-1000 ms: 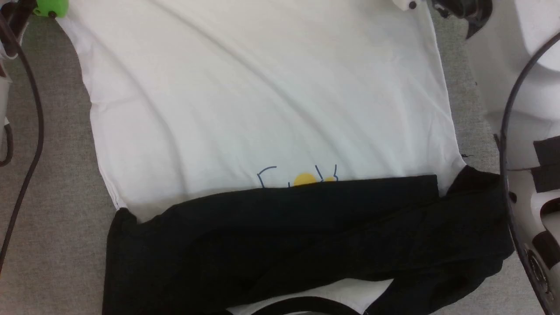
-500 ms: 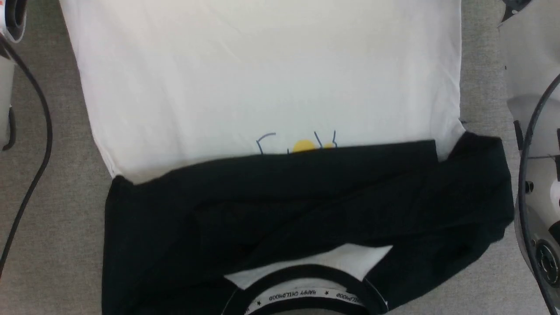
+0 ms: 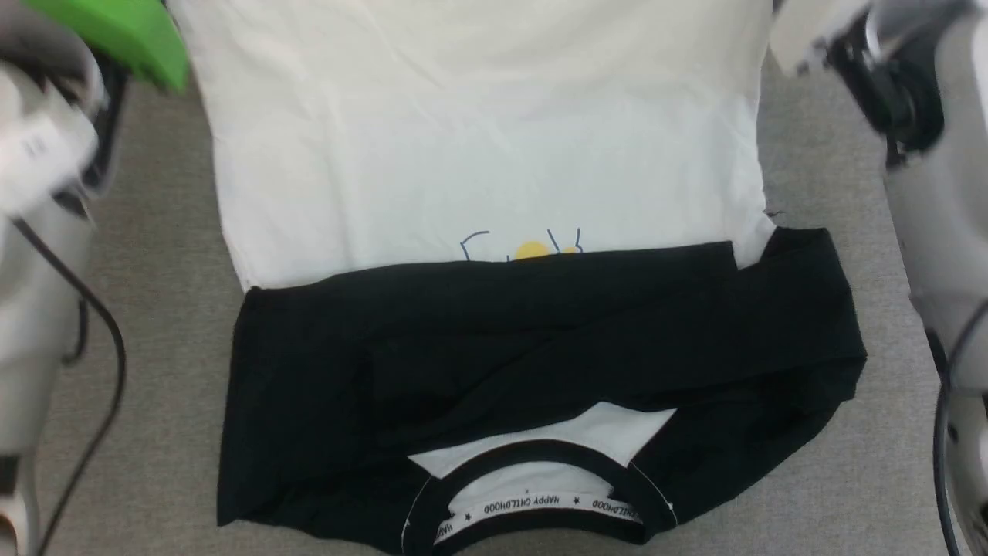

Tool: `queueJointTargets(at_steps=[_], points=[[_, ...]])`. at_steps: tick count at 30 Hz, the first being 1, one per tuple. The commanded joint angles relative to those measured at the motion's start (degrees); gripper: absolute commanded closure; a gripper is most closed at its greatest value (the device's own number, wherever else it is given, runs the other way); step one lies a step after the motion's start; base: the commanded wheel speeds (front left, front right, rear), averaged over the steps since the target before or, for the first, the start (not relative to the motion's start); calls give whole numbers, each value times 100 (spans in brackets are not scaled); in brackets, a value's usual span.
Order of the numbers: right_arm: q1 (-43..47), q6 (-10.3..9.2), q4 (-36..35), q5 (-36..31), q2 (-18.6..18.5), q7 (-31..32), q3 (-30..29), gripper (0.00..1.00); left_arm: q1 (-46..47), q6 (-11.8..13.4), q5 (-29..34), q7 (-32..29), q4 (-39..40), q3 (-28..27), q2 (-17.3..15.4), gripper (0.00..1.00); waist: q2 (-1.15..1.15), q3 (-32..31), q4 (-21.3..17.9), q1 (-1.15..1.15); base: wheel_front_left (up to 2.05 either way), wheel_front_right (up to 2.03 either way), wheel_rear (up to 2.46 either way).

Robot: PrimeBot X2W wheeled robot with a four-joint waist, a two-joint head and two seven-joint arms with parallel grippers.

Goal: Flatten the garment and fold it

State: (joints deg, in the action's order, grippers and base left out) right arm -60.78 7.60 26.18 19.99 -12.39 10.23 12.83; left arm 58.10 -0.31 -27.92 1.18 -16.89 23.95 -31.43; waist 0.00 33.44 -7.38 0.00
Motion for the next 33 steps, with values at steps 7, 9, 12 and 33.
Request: queueJointTargets(at_steps=[7,9,12,33], points=[[1814,-11,-1561,523,-767,88,18,100,-1861,58,-495,-50,1290,74,-269,100,0,-1293,339,0,0,0,0],[2349,-11,-1977,591,-881,230,-116,100,-2412,114,-641,-203,1674,124,-385,100,0,-1471,391,0,0,0,0],[3190,-11,-2530,649,-1019,567,-370,100,-3244,284,-908,-395,2212,134,-534,100,0,-1671,490,0,0,0,0],[6777,-11,-3806,180,-751,2177,-1532,100,-5891,419,-2388,-874,2555,695,-315,100,0,-2124,942,0,0,0,0]])
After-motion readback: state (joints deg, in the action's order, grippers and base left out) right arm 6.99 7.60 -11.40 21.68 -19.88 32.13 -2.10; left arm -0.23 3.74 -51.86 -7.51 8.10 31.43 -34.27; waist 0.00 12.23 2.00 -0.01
